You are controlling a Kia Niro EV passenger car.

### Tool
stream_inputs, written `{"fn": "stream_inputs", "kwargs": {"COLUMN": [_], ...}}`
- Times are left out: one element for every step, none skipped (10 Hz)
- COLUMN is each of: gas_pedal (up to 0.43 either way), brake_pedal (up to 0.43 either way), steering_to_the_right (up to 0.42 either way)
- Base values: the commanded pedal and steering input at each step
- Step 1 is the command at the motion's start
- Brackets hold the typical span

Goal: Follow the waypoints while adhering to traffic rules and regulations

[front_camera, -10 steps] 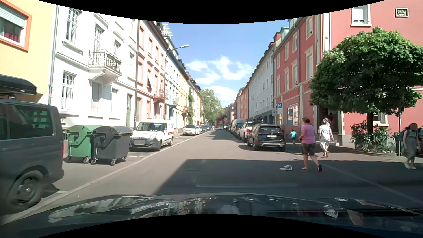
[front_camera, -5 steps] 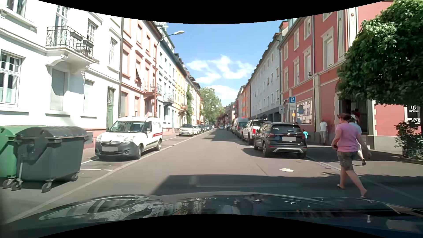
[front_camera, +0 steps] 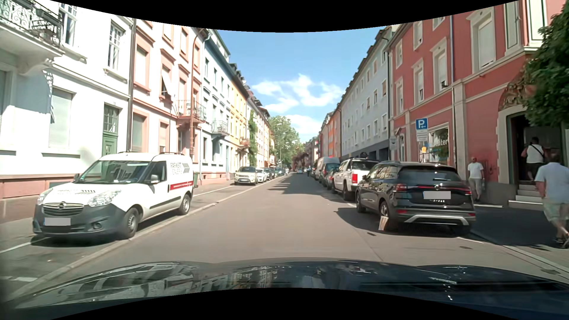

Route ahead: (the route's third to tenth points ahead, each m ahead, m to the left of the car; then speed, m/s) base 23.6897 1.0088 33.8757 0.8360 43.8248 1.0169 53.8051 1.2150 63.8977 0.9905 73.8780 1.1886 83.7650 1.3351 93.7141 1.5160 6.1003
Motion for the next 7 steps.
{"fn": "stream_inputs", "kwargs": {"gas_pedal": [0.087,0.087,0.087,0.087,0.079,0.067,0.067], "brake_pedal": [0.000,0.000,0.000,0.000,0.000,0.000,0.000], "steering_to_the_right": [-0.006,-0.008,-0.010,-0.011,-0.006,-0.002,-0.005]}}
